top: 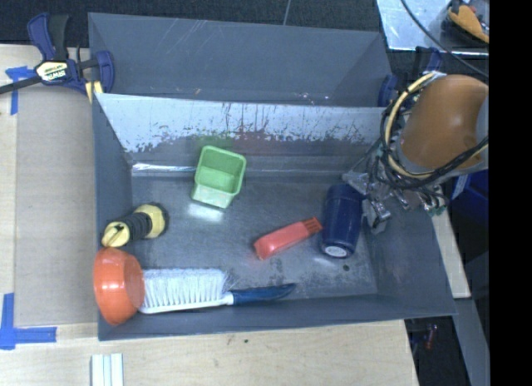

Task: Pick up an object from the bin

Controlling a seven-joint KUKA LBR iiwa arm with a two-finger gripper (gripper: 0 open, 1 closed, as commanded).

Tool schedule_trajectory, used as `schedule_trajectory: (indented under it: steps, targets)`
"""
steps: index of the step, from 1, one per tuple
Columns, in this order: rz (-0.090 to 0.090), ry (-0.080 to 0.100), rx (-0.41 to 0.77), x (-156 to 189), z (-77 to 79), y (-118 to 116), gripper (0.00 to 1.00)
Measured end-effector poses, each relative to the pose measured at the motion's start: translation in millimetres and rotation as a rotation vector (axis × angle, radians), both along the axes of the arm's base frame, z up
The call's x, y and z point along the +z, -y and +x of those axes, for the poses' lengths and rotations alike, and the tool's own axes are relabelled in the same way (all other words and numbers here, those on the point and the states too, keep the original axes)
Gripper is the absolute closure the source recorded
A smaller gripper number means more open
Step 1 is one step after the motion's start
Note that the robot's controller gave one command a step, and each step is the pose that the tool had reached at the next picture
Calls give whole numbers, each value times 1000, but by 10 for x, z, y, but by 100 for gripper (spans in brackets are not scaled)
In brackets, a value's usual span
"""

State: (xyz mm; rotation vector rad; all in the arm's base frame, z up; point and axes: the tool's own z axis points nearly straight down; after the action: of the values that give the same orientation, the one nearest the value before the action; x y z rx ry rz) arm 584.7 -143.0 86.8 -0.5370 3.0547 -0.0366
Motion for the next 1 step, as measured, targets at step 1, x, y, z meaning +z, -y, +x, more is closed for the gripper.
schedule_trajectory:
  steps: [1]
  targets:
    - [-3, 13, 18, 755, 133, -133, 100]
